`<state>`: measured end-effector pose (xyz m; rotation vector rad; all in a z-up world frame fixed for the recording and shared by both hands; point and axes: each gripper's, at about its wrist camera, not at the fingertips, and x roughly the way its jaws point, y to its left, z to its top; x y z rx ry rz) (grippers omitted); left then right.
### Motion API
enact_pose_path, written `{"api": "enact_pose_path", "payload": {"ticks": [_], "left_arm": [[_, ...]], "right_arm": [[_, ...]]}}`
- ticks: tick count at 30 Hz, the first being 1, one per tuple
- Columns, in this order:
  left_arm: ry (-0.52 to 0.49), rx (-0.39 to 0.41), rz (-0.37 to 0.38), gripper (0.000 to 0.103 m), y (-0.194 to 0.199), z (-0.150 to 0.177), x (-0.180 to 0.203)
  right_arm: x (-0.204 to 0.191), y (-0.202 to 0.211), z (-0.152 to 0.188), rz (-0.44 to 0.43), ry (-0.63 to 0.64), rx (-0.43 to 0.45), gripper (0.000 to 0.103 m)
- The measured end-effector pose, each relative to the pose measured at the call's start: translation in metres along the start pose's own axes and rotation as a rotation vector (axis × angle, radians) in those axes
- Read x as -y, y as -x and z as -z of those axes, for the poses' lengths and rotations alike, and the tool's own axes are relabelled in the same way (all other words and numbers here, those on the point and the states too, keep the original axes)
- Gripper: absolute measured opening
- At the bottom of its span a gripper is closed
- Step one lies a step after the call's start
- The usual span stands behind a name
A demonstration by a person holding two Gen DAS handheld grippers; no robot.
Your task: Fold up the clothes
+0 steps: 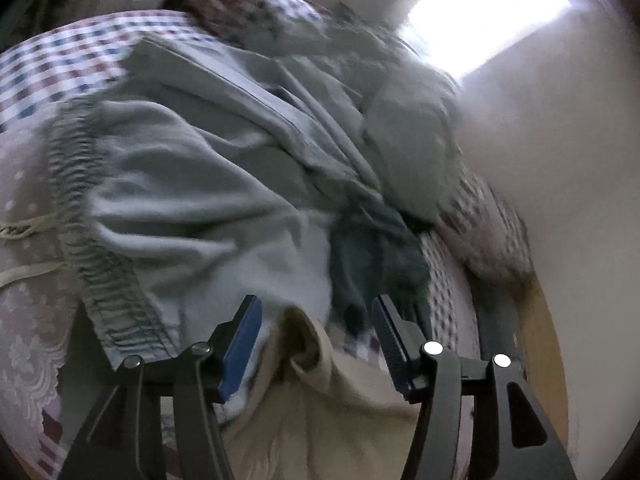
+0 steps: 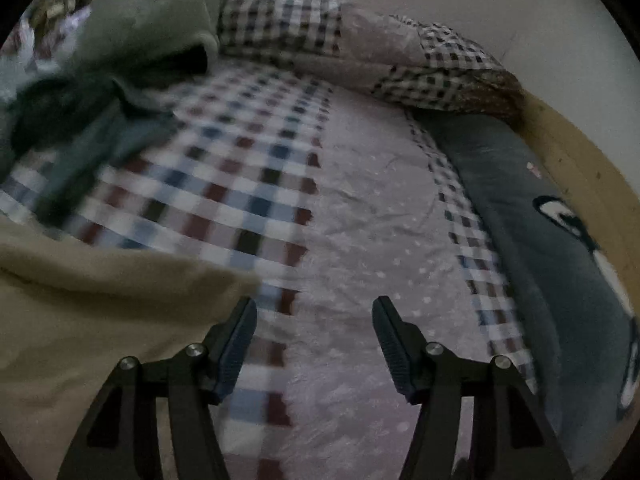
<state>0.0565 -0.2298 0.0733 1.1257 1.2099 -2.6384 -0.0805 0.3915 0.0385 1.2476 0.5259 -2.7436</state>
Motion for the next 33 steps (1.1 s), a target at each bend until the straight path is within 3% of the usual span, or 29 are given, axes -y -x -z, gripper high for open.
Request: {"api": "enact_pose_path", "payload": {"ticks": [3, 6, 8, 11, 14, 15, 23, 28, 33], "left_arm": [[-0.09, -0.062, -0.014, 0.061, -0.008, 0.013, 0.009], [-0.156, -0.093, -0.004, 0.061, -0.018, 0.023, 0.021], [-0.199, -0.101, 0.002, 0.061, -0.021, 0.029, 0.027], [-0.26, -0.086, -0.017, 0.061, -0.024, 0.031, 0.033], [-0.294, -0.062, -0.032, 0.061, -0.023, 0.029, 0.035], [-0.303, -0.056, -0.037, 0.061, -0.024, 0.027, 0.034], [-0.273, 0.028, -0.061, 0.061, -0.011, 0.015, 0.01], [-0.245, 0.05, -0.048, 0.061, 0.006, 0.018, -0.011], [-0.236, 0.054, -0.067, 0.061, 0.025, 0.033, -0.034]], "right_arm": [[-0.026, 0.019, 0.001, -0.166, 0.014, 0.016, 0.064], [-0.059, 0.03, -0.002, -0.375, 0.005, -0.026, 0.063], [-0.087, 0.034, -0.004, -0.467, 0.026, -0.051, 0.061], [-0.13, 0.034, -0.007, -0.547, 0.065, -0.061, 0.05], [-0.169, 0.02, -0.012, -0.547, 0.099, -0.095, 0.029], [-0.181, 0.013, -0.014, -0.529, 0.11, -0.11, 0.027], [-0.199, -0.013, -0.066, -0.477, 0.071, -0.106, 0.025], [-0.197, -0.015, -0.102, -0.387, -0.01, -0.048, 0.026], [-0.23, 0.018, -0.105, -0.446, 0.053, 0.023, 0.026]]}}
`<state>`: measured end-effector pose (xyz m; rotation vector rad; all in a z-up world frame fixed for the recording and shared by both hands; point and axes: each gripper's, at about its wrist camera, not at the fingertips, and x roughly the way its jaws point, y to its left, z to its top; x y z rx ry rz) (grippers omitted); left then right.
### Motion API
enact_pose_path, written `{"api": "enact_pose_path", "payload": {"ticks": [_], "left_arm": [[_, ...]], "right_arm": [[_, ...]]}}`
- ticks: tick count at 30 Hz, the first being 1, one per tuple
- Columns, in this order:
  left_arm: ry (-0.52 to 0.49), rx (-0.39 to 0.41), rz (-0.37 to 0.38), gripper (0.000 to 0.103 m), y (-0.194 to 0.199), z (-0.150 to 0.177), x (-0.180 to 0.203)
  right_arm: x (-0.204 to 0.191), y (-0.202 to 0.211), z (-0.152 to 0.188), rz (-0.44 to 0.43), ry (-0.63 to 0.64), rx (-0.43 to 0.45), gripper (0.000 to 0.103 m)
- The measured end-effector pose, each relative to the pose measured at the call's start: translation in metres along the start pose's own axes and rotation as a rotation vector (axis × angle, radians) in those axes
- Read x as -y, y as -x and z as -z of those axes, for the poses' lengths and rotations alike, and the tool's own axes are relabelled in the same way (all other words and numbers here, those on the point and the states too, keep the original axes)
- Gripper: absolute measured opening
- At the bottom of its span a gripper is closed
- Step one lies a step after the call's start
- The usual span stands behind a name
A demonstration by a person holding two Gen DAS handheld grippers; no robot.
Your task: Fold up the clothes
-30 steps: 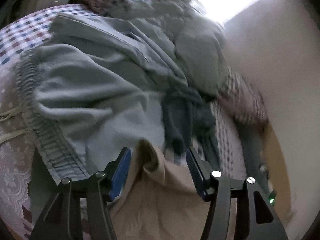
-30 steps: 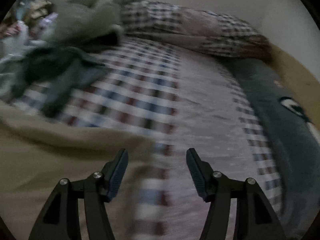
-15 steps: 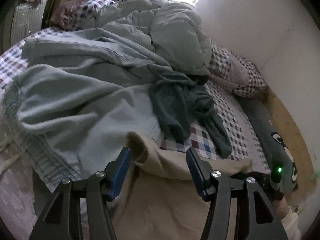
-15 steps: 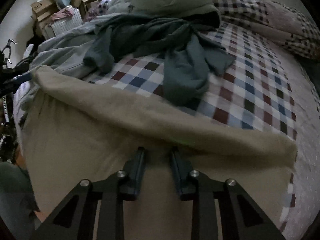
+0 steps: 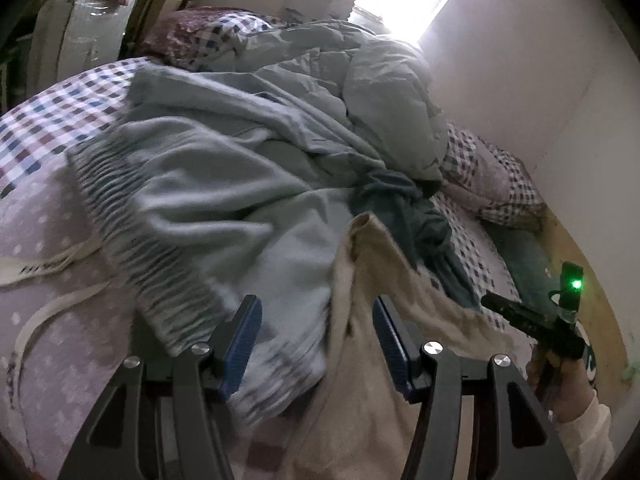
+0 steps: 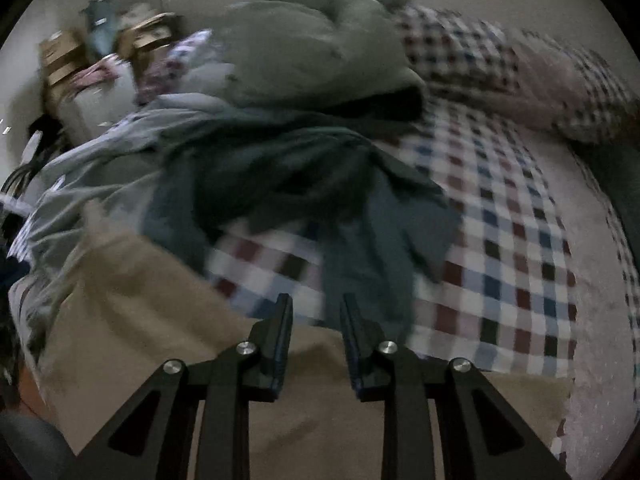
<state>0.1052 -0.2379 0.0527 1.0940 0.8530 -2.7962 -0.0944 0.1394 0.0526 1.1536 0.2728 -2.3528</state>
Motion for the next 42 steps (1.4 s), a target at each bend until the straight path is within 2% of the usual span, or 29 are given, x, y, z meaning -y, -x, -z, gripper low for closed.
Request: {"api": "enact_pose_path", "payload": {"ticks": [4, 8, 11, 13, 16, 18, 21, 22, 26, 30, 35, 37, 42], "left_arm": [[0.03, -0.057, 0.019, 0.061, 0.005, 0.026, -0.013], [-0.023, -0.112, 0.003, 0.061, 0.005, 0.049, -0.006], [-0.041, -0.145, 0.024, 0.061, 0.007, 0.06, -0.003], [-0.069, -0.155, 0.022, 0.061, 0.011, 0.068, 0.0], [-0.108, -0.189, -0.003, 0.061, 0.014, 0.081, 0.001], [-0.1, -0.214, 0.0, 0.061, 0.017, 0.087, -0.003], [-0.066, -0.248, 0.002, 0.061, 0.02, 0.094, -0.01], [-0.056, -0.256, 0.003, 0.061, 0.02, 0.096, -0.012], [-0.026, -0.272, 0.021, 0.061, 0.028, 0.107, -0.017], [0.034, -0.277, 0.0, 0.061, 0.035, 0.123, -0.025], [0.184, -0.248, -0.013, 0.061, 0.048, 0.146, -0.037], [0.212, -0.227, -0.033, 0.061, 0.049, 0.153, -0.038], [0.253, -0.215, -0.037, 0.061, 0.047, 0.163, -0.039]], "right_arm": [[-0.05, -0.003, 0.003, -0.08, 0.1, -0.016, 0.026], [-0.102, -0.03, 0.004, -0.15, 0.168, -0.07, 0.026], [-0.128, -0.052, 0.0, -0.197, 0.178, -0.11, 0.026], [-0.143, -0.067, -0.004, -0.185, 0.187, -0.126, 0.029], [-0.145, -0.073, -0.016, -0.135, 0.13, -0.079, 0.029], [-0.146, -0.076, -0.024, -0.103, 0.09, -0.044, 0.029], [-0.141, -0.055, -0.021, -0.074, 0.004, 0.029, 0.031], [-0.141, -0.044, -0.016, -0.077, -0.001, 0.051, 0.031], [-0.144, 0.002, 0.015, -0.089, 0.017, 0.139, 0.045], [-0.138, 0.054, 0.065, -0.143, 0.007, 0.205, 0.054], [-0.121, 0.1, 0.125, -0.189, -0.114, 0.231, 0.055], [-0.116, 0.114, 0.149, -0.2, -0.158, 0.24, 0.055], [-0.128, 0.143, 0.194, -0.12, -0.116, 0.283, 0.055]]}}
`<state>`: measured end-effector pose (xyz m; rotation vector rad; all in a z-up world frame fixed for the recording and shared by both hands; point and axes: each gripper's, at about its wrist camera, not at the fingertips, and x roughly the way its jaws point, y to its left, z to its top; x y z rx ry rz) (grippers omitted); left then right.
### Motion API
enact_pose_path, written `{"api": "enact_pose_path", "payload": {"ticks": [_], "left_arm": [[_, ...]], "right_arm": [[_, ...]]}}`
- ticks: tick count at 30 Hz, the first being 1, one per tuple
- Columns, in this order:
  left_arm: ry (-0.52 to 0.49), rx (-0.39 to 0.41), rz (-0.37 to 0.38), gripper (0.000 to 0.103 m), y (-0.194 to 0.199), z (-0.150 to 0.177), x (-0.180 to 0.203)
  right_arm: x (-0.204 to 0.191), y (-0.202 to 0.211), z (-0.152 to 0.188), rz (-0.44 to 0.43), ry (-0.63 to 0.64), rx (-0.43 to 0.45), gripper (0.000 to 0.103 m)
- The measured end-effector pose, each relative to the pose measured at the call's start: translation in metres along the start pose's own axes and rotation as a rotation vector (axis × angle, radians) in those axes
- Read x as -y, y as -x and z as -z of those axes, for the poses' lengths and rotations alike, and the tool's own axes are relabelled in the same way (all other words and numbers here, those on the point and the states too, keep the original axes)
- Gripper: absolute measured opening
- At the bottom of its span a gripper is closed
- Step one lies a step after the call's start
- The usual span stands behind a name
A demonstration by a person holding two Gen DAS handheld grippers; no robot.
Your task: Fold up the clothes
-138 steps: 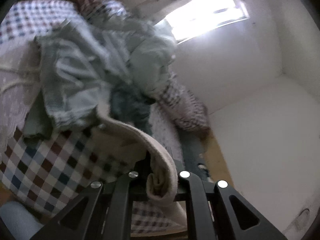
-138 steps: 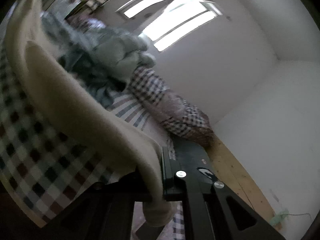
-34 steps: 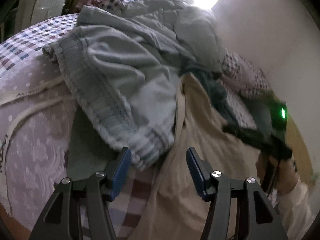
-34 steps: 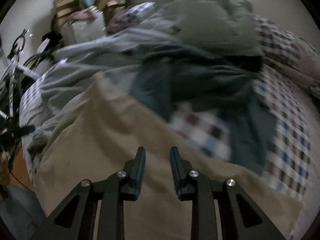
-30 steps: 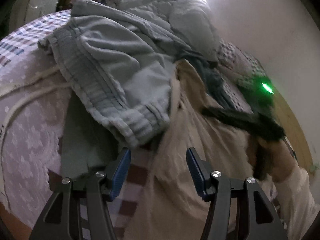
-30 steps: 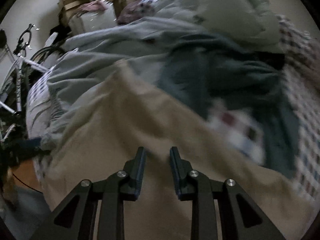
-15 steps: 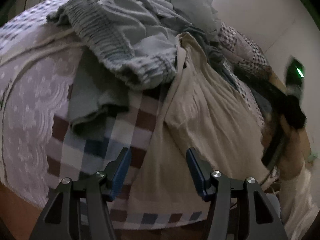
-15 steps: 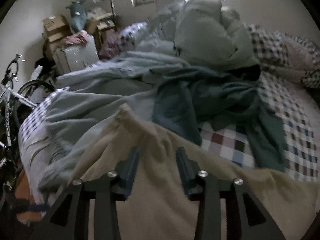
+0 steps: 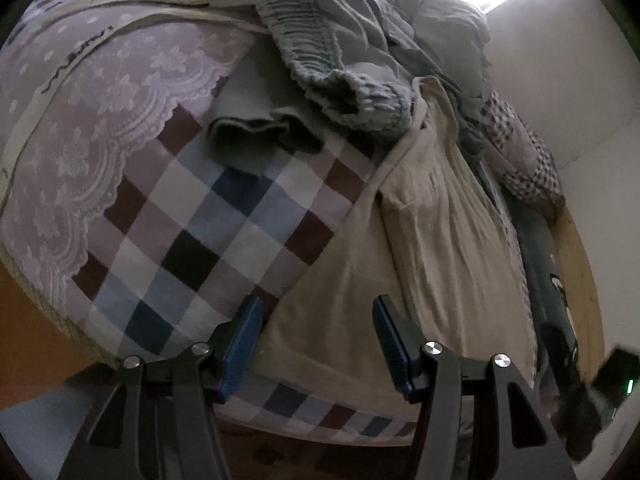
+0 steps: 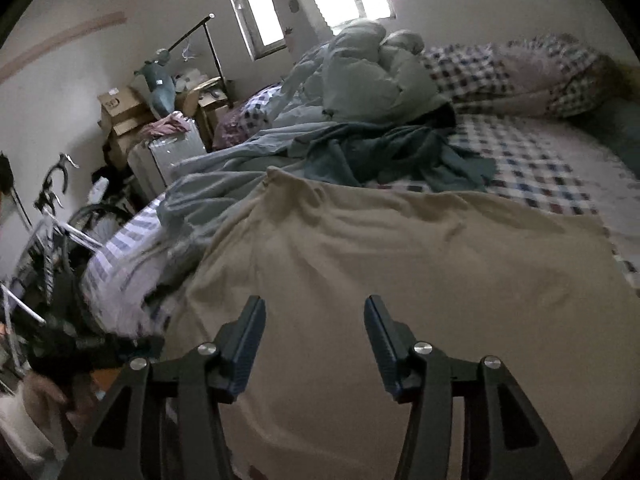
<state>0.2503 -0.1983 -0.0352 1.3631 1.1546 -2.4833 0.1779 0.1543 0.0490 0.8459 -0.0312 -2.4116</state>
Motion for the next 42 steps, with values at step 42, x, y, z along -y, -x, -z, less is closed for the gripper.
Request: {"api": "enact_pose_path", "payload": {"ticks": [42], "left_arm": [[0.173, -0.01, 0.105, 0.026, -0.007, 0.018, -0.035]], "right_arm": [[-0.094, -0.025, 0.061, -0.081, 0.376, -0.006, 0.06]]}}
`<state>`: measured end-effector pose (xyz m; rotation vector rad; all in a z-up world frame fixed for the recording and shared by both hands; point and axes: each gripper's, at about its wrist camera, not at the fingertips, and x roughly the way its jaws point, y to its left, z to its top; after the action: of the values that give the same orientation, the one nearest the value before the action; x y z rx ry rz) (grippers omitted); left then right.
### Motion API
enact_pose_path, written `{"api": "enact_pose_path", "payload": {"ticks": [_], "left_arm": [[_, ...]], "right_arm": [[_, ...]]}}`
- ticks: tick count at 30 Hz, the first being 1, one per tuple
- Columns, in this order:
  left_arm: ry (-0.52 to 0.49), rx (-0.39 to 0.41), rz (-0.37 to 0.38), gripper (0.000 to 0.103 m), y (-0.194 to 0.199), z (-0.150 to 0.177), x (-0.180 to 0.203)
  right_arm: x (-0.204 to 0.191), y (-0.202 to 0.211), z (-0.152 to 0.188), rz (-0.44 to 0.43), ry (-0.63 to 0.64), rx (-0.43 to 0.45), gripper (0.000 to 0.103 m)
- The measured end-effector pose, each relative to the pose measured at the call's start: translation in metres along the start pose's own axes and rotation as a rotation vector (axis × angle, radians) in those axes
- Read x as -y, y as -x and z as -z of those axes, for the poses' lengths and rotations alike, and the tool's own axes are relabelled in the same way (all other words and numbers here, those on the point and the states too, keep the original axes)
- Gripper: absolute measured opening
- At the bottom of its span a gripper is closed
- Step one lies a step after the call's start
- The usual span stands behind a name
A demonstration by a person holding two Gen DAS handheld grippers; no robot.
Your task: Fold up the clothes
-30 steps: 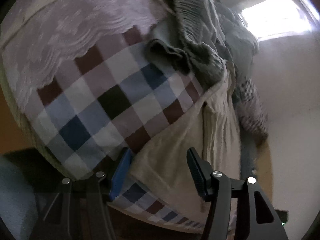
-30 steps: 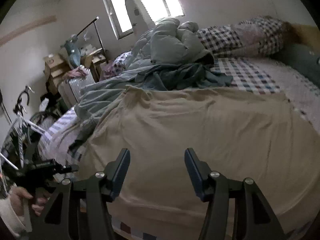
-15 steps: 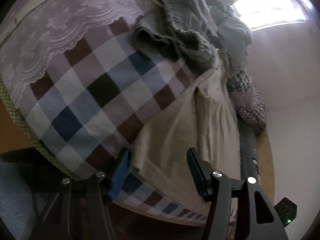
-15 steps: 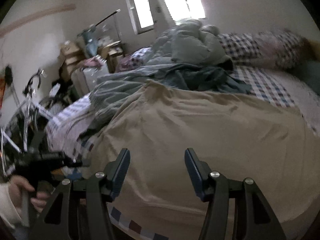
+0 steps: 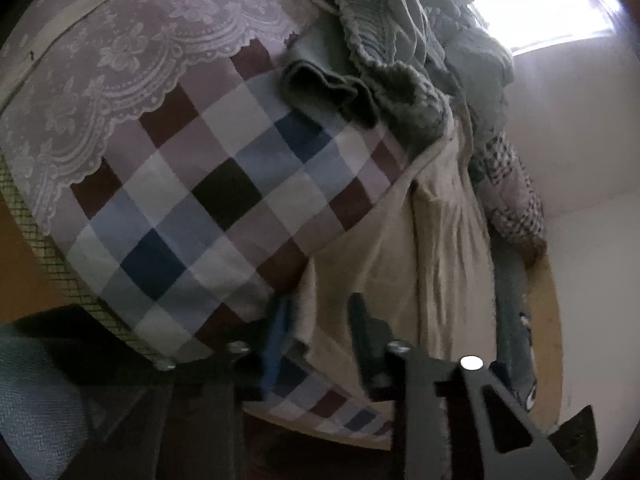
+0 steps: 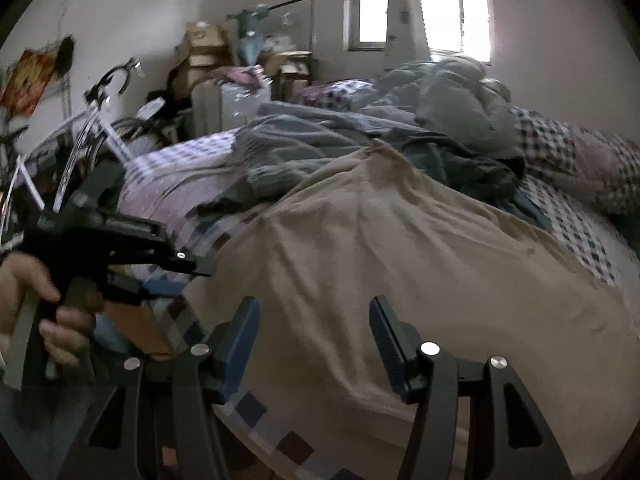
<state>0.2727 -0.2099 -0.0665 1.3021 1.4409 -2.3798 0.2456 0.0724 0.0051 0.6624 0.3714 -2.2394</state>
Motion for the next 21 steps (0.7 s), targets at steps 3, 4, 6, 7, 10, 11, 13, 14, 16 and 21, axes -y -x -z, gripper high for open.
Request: {"api": "enact_pose_path", "payload": {"ticks": [3, 4, 6, 7, 10, 11, 13, 14, 16, 21], "left_arm": [[-0.018, -0.015, -0.002, 0.009, -0.001, 0.0, 0.004], [-0.021, -0.016, 0.004, 0.008, 0.0, 0.0, 0.004], [-0.024, -0.013, 0.022, 0.006, 0.002, 0.0, 0.005], [-0.024, -0.007, 0.033, 0.005, 0.005, 0.0, 0.004], [-0.018, 0.009, 0.085, 0.005, 0.016, 0.0, 0.001], [-0.02, 0.012, 0.103, 0.004, 0.019, -0.001, 0.002], [-0.023, 0.017, 0.137, 0.004, 0.023, -0.003, 0.006], [-0.028, 0.018, 0.149, 0.004, 0.024, -0.004, 0.008], [-0.042, 0.016, 0.177, 0.004, 0.029, -0.004, 0.009], [-0.086, 0.016, 0.247, 0.004, 0.036, -0.009, 0.023]], "right_arm": [[-0.01, -0.005, 0.001, -0.001, 0.047, -0.007, 0.06], [-0.014, -0.007, 0.002, 0.002, 0.064, -0.007, 0.06], [-0.021, -0.01, 0.004, 0.012, 0.101, -0.01, 0.061], [-0.025, -0.012, 0.005, 0.016, 0.123, -0.012, 0.061], [-0.04, -0.017, 0.01, 0.04, 0.207, -0.017, 0.065], [-0.045, -0.018, 0.012, 0.046, 0.236, -0.018, 0.068], [-0.056, -0.019, 0.015, 0.052, 0.287, -0.016, 0.072], [-0.061, -0.019, 0.015, 0.056, 0.307, -0.013, 0.074], [-0.069, -0.021, 0.015, 0.07, 0.336, -0.003, 0.075], [-0.087, -0.026, 0.01, 0.131, 0.389, 0.029, 0.08]]}}
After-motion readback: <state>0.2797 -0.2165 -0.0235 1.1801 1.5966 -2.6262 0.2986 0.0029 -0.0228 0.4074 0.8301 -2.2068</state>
